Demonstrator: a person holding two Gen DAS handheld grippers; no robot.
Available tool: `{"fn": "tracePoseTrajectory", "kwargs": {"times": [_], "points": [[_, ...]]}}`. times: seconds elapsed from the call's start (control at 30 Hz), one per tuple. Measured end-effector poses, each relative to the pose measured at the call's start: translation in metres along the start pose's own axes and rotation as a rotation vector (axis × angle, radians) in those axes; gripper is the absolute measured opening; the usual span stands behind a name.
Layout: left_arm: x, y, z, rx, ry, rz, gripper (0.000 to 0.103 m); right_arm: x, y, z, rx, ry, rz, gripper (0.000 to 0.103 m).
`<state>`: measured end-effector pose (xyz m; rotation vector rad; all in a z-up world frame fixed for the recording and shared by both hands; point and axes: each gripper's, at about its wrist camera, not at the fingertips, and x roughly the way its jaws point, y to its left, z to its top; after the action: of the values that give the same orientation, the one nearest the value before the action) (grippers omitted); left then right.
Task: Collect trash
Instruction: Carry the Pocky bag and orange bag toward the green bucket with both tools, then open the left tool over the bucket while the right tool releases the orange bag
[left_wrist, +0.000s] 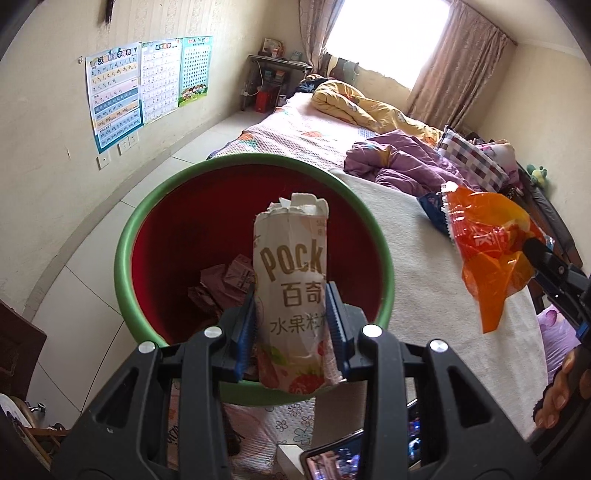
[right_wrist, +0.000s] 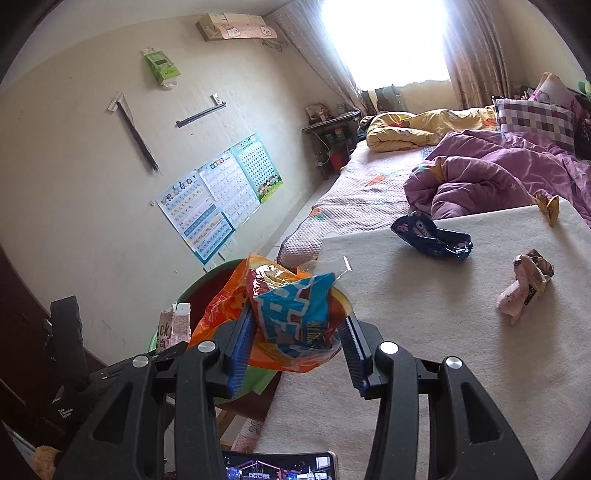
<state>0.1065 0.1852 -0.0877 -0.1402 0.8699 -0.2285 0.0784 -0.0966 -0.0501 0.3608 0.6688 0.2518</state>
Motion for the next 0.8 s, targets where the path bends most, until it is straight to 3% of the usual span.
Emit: {"fn": "tracePoseTrajectory", "kwargs": {"times": [0.8], "points": [[0.017,0.038,0.012,-0.01,0.043,0.025,0.034,0.063,0.047,-0.003,-0.146,0.068,-0.027,0.044]]}}
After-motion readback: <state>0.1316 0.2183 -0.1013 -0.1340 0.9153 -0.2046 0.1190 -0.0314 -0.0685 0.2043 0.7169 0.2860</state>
